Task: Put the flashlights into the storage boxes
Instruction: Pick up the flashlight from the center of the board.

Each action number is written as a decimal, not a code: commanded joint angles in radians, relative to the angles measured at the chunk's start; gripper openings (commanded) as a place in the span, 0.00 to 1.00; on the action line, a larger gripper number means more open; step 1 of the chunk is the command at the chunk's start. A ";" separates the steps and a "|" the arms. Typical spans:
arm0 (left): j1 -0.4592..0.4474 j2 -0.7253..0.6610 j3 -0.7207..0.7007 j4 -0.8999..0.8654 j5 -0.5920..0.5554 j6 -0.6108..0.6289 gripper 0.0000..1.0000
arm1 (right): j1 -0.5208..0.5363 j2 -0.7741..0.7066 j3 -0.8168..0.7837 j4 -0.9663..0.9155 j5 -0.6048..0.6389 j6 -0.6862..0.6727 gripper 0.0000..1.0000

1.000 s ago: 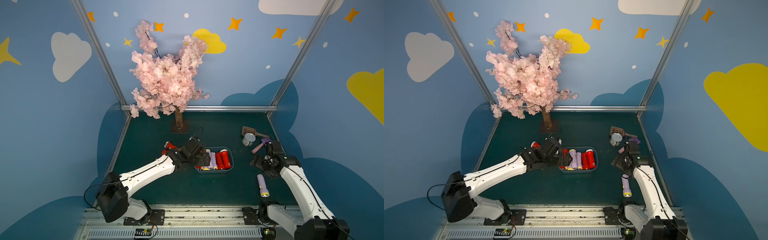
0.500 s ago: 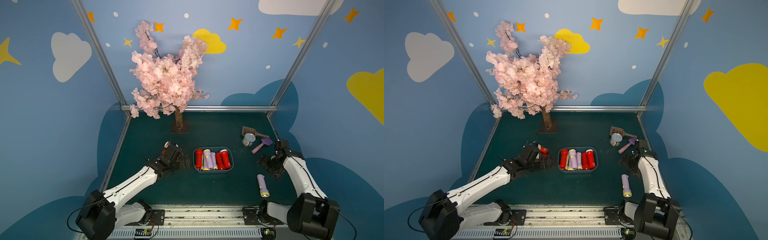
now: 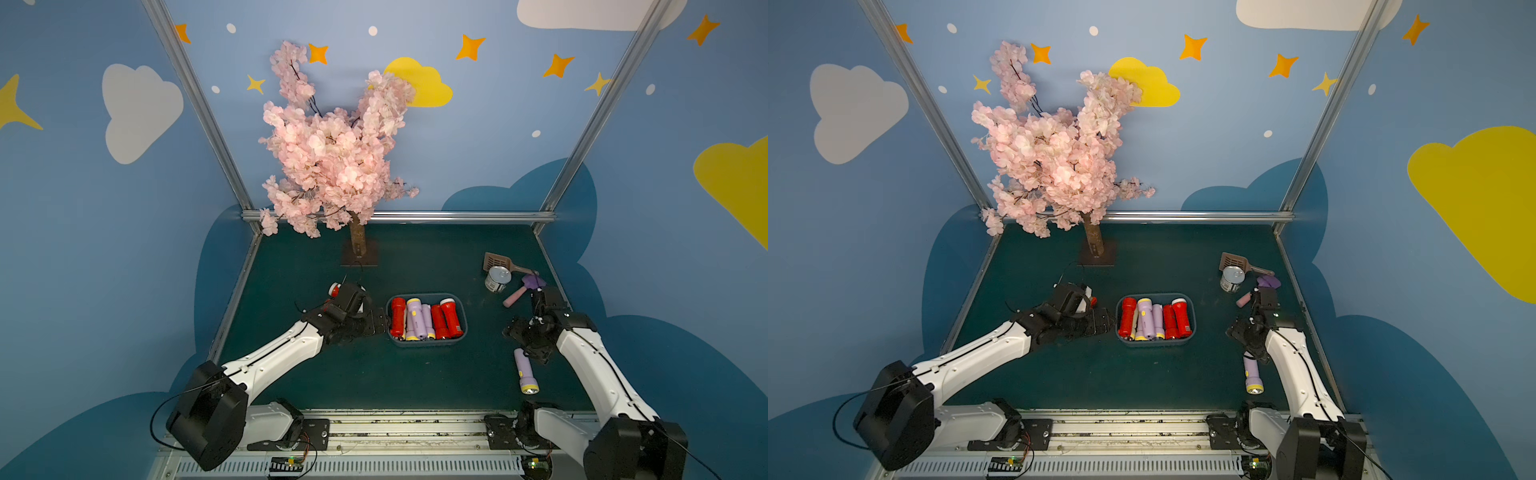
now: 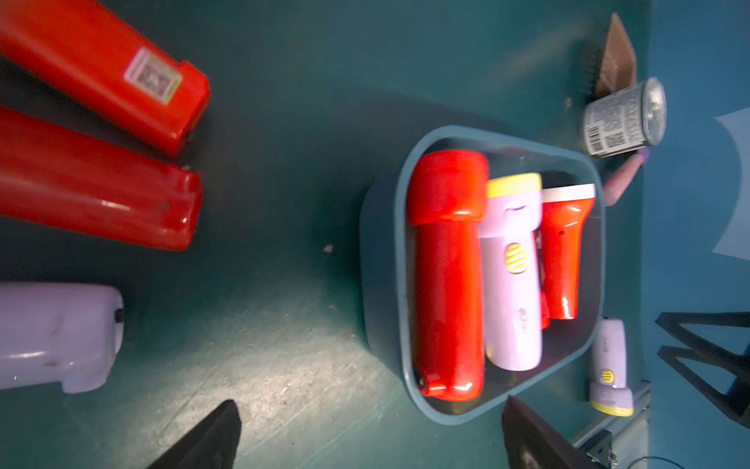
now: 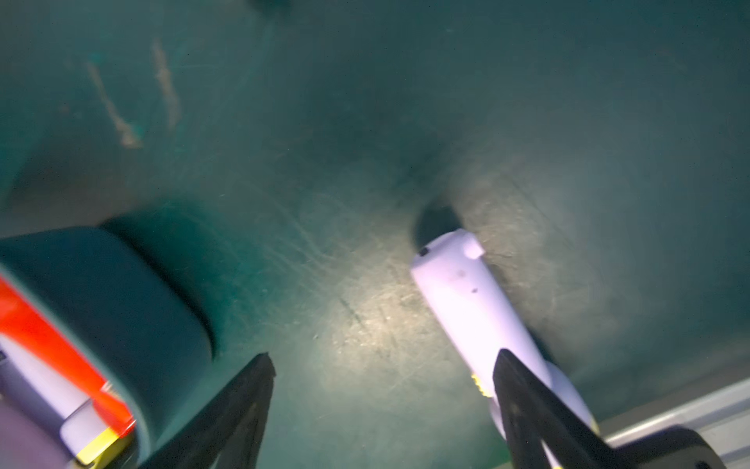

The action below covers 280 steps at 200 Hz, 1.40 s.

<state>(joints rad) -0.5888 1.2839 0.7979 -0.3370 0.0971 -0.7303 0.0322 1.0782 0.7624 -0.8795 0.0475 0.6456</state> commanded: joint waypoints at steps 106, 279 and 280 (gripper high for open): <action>-0.117 0.179 0.331 -0.277 -0.068 -0.041 0.99 | 0.148 0.147 0.091 -0.035 0.256 -0.070 0.90; 0.192 -0.035 -0.003 -0.051 0.066 0.044 0.99 | 0.057 0.347 0.034 0.021 0.070 -0.104 0.84; 0.193 -0.036 -0.003 -0.050 0.067 0.045 0.99 | 0.058 0.345 0.034 0.018 0.069 -0.103 0.84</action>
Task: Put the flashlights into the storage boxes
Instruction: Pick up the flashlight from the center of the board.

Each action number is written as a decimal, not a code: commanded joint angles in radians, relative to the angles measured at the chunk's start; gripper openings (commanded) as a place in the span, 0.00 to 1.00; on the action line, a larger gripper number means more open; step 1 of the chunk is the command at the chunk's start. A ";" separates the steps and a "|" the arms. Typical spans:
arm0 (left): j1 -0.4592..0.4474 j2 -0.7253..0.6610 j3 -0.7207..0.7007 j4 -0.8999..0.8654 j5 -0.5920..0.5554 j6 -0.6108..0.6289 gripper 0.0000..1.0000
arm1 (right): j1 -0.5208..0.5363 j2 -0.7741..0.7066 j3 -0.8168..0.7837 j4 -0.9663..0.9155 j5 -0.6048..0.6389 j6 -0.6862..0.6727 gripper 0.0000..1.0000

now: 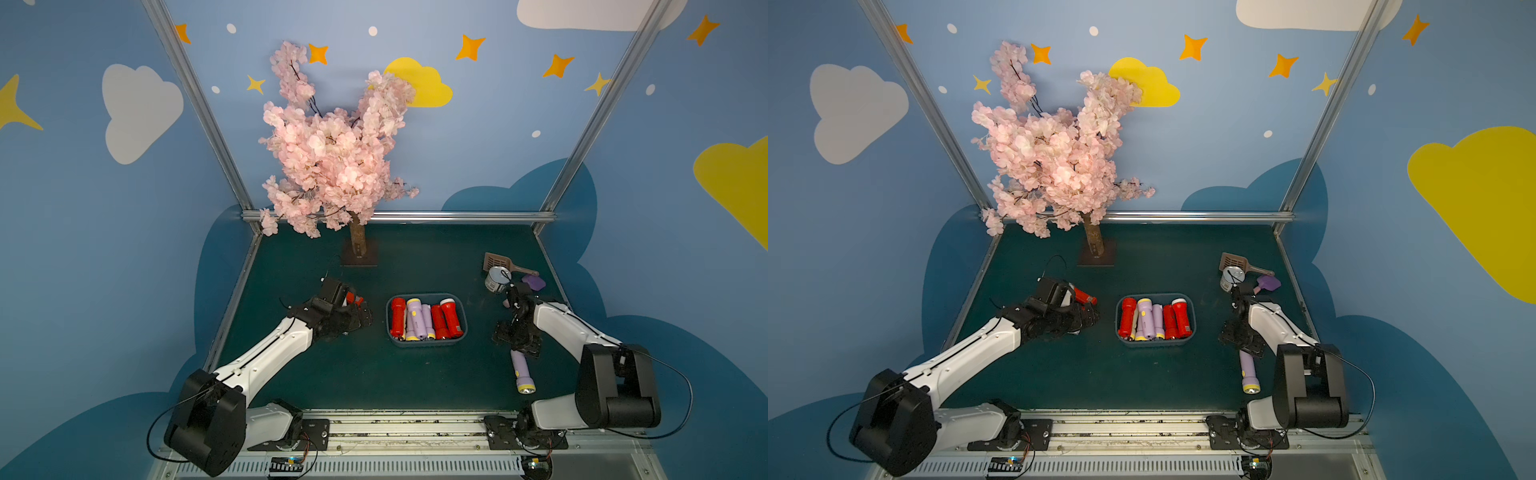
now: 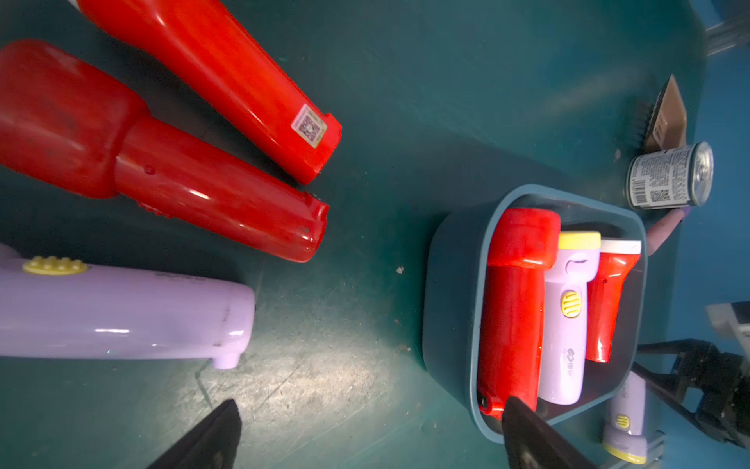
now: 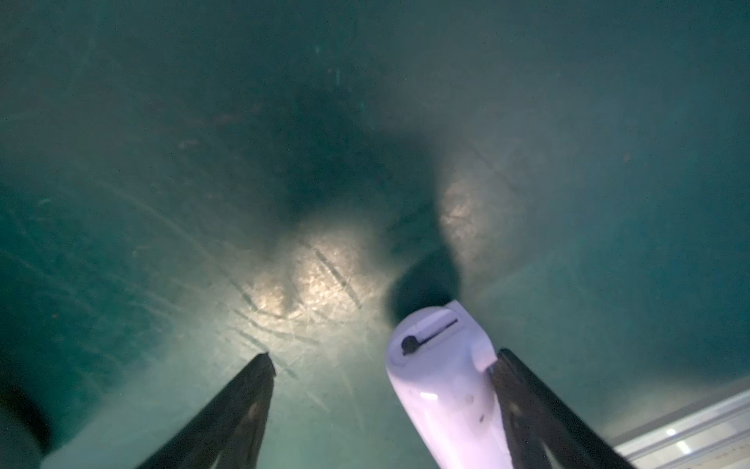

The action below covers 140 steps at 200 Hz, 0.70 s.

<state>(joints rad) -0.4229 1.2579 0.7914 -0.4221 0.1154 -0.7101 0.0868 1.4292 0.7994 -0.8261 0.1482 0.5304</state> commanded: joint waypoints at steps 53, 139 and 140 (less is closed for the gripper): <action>0.061 -0.044 0.003 0.029 0.050 0.054 0.99 | 0.048 -0.106 -0.005 -0.095 -0.035 0.040 0.85; 0.064 -0.180 -0.098 0.027 0.076 0.025 0.99 | 0.126 -0.060 -0.025 -0.133 -0.039 0.129 0.80; 0.064 -0.183 -0.099 0.028 0.076 0.024 0.99 | 0.126 -0.061 -0.025 -0.131 -0.039 0.129 0.80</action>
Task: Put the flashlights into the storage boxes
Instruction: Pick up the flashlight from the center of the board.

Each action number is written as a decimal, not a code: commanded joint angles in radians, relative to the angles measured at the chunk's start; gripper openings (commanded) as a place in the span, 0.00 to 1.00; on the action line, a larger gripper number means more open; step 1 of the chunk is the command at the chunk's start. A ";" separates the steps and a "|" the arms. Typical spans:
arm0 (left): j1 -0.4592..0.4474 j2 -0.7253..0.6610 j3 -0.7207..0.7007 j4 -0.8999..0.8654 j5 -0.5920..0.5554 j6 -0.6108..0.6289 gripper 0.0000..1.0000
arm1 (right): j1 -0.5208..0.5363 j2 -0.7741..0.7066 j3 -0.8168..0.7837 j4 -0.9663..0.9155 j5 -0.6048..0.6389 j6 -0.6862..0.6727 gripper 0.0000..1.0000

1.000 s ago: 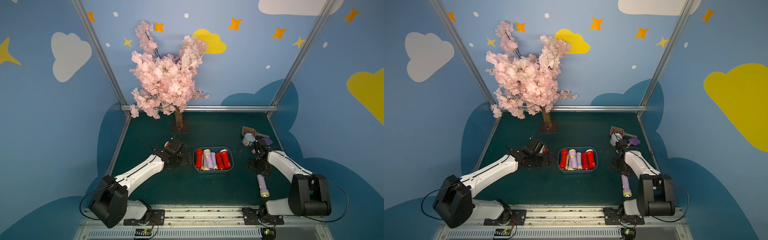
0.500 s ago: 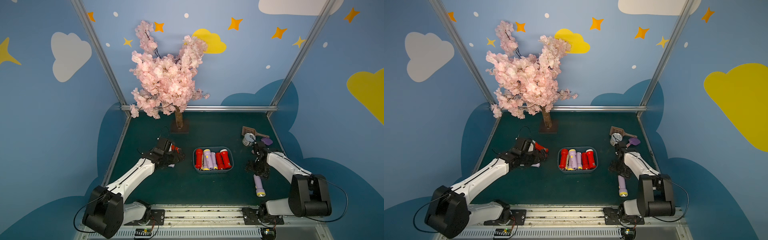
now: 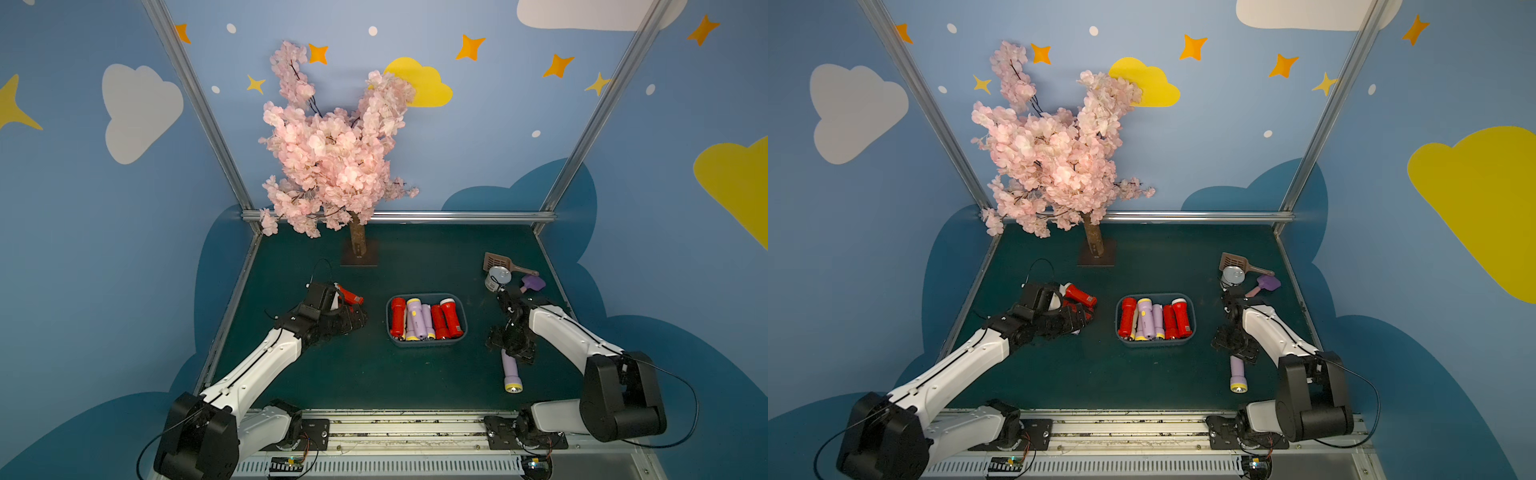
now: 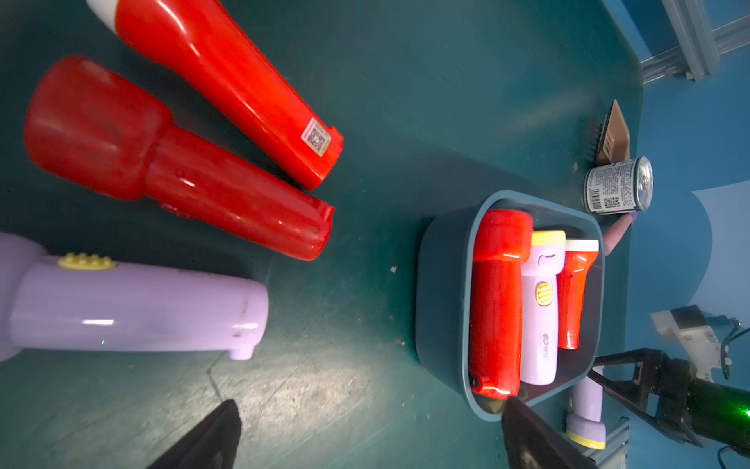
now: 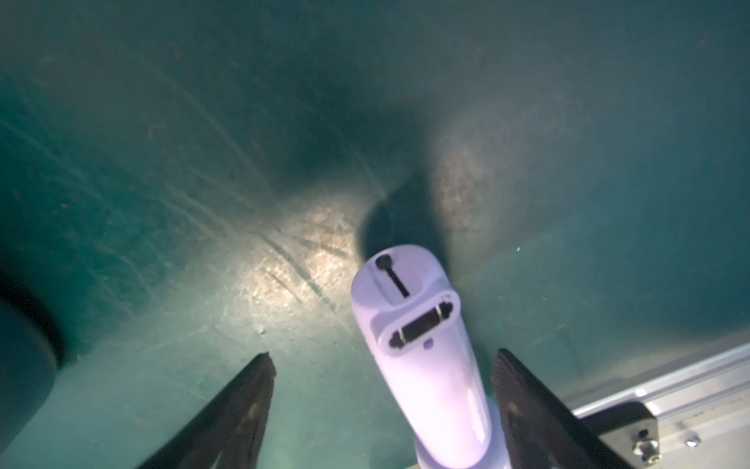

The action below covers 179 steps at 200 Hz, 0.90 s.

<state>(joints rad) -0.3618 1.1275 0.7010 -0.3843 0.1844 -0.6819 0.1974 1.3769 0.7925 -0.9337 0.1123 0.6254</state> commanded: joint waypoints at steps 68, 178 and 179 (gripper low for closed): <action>0.003 -0.152 -0.055 -0.024 0.024 -0.025 0.99 | 0.023 -0.002 -0.061 0.047 -0.023 0.030 0.59; 0.001 -0.222 -0.041 -0.068 0.023 -0.030 0.99 | 0.025 0.022 -0.057 0.124 -0.056 -0.001 0.41; 0.001 -0.223 -0.040 -0.068 0.023 -0.030 0.99 | 0.025 0.023 -0.057 0.124 -0.056 -0.001 0.41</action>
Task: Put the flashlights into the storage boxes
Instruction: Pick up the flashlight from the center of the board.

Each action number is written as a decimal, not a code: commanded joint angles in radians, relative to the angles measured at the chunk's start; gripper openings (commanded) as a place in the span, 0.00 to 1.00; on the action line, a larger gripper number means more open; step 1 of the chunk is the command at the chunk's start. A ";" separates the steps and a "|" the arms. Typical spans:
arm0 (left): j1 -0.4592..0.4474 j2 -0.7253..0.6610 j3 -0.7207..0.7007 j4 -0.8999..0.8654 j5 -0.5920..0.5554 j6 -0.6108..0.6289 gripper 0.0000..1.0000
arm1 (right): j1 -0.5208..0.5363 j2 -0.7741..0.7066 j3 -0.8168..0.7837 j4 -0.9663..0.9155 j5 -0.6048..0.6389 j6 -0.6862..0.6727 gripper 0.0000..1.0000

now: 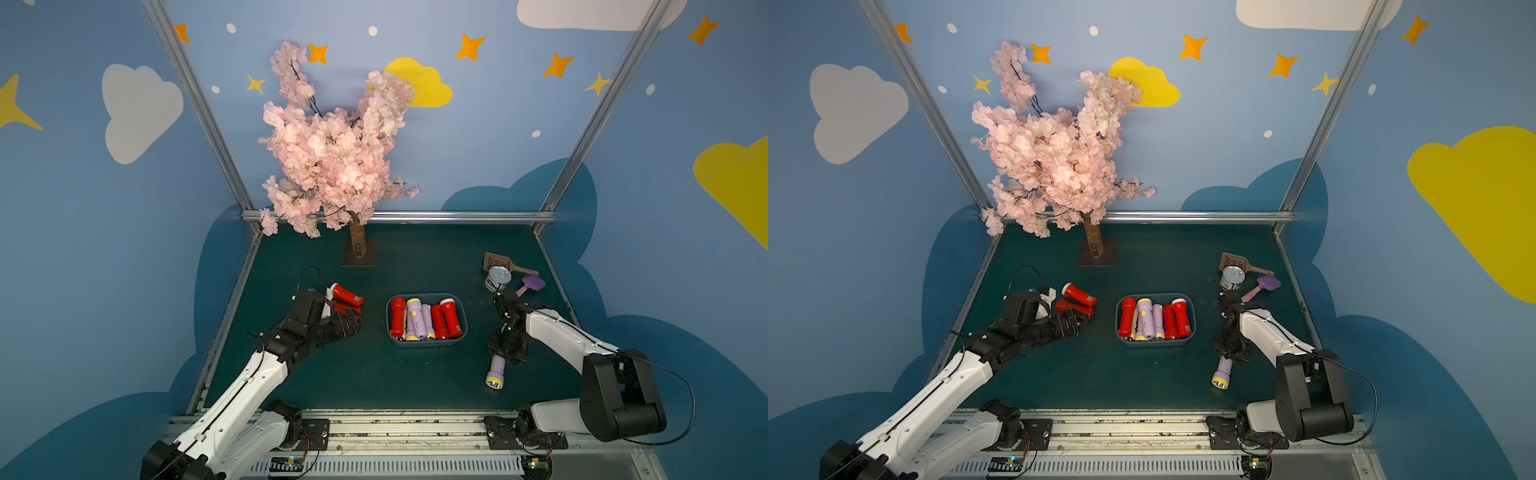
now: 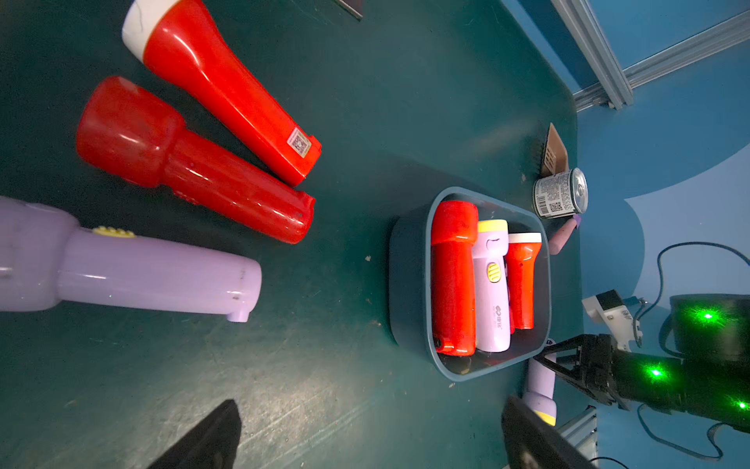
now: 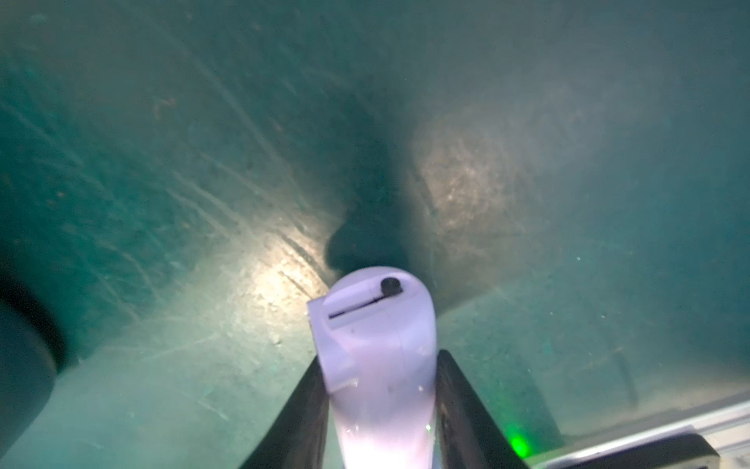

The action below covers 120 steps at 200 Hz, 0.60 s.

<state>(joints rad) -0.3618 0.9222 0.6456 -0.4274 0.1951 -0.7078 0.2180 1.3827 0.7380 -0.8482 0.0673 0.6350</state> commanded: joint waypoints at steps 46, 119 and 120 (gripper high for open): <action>-0.009 -0.028 0.044 -0.064 0.005 0.001 0.99 | 0.006 -0.035 0.001 0.040 -0.001 -0.021 0.39; -0.031 0.036 0.153 -0.105 -0.007 0.024 0.99 | 0.006 -0.086 -0.005 0.076 0.020 -0.040 0.38; -0.032 0.036 0.154 -0.106 -0.008 0.024 0.99 | 0.006 -0.086 -0.007 0.077 0.020 -0.040 0.38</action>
<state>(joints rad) -0.3794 0.9535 0.7567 -0.5011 0.1902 -0.6994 0.2188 1.3254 0.7403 -0.7994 0.0711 0.6037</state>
